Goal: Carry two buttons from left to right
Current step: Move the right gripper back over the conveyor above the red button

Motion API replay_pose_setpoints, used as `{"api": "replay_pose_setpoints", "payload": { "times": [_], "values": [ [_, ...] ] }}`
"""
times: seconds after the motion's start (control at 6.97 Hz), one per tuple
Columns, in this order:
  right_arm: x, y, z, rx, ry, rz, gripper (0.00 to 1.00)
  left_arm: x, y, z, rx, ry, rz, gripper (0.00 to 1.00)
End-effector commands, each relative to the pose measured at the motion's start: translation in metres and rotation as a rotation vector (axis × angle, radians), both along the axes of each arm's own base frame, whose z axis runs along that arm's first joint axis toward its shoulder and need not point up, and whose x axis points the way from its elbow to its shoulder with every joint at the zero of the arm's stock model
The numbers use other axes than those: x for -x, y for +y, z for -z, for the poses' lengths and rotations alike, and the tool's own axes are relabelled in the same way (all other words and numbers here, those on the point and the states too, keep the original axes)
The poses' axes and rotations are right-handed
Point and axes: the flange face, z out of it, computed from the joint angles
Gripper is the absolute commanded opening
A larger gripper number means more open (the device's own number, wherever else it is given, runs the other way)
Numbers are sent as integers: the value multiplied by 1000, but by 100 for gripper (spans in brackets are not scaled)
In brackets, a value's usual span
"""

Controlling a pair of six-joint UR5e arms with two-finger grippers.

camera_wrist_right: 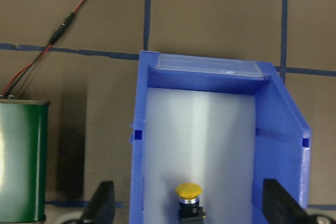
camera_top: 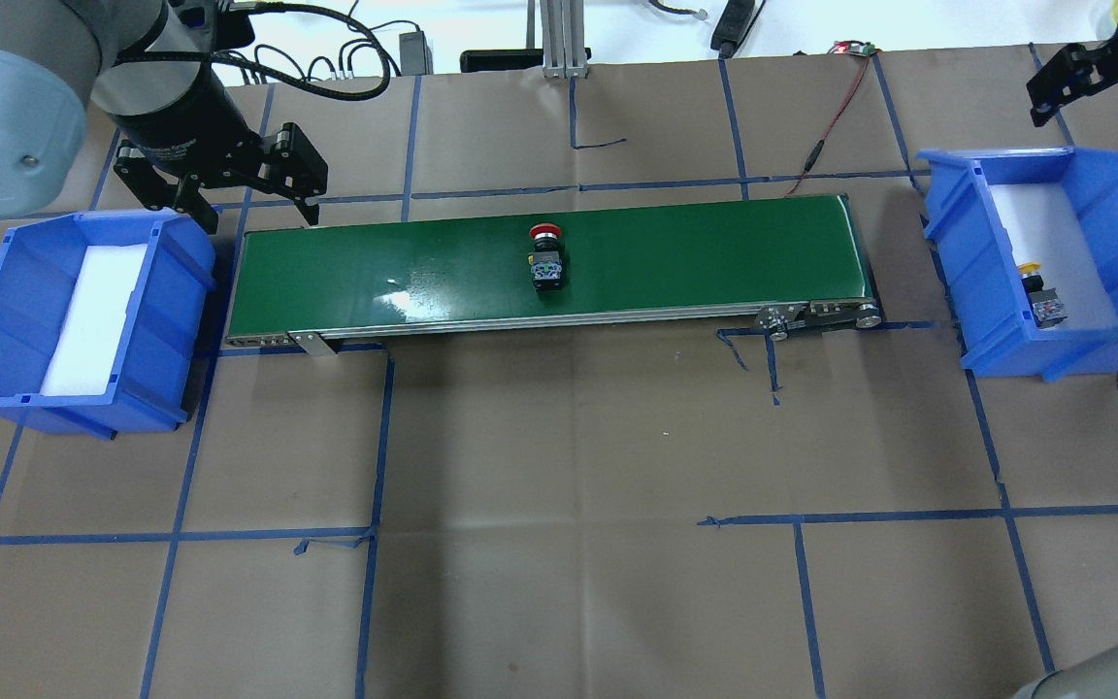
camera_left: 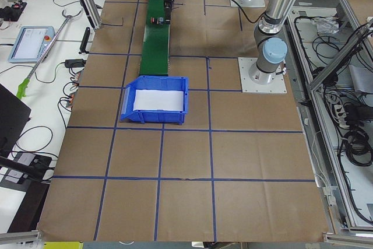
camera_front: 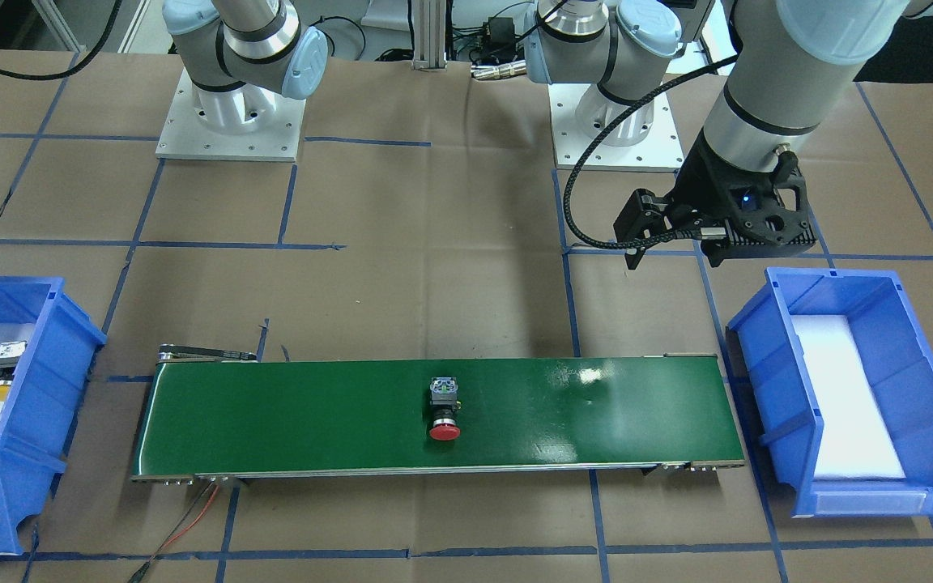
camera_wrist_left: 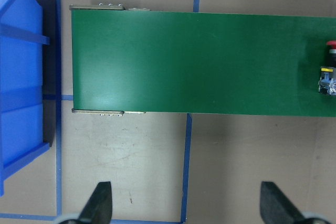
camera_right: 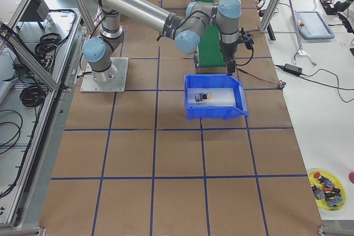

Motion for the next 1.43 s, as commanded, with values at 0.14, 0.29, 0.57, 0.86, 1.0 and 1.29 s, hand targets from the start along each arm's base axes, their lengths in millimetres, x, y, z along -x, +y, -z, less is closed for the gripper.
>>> {"api": "replay_pose_setpoints", "payload": {
  "times": [0.14,0.29,0.57,0.86,1.0,1.29],
  "values": [
    [-108,1,-16,-85,-69,117,100,0,0,0,1,0,0,100],
    [-143,6,-22,-76,-72,123,100,0,0,0,1,0,0,100],
    [-211,31,-23,-154,-60,227,100,0,0,0,1,0,0,100],
    [-274,46,-21,-158,-55,207,100,0,1,-1,2,0,0,100],
    [-279,44,-10,-174,-51,198,100,0,1,-1,2,0,0,100],
    [-279,42,-1,-189,-50,193,100,0,1,0,1,-2,0,100]
  ]
}}
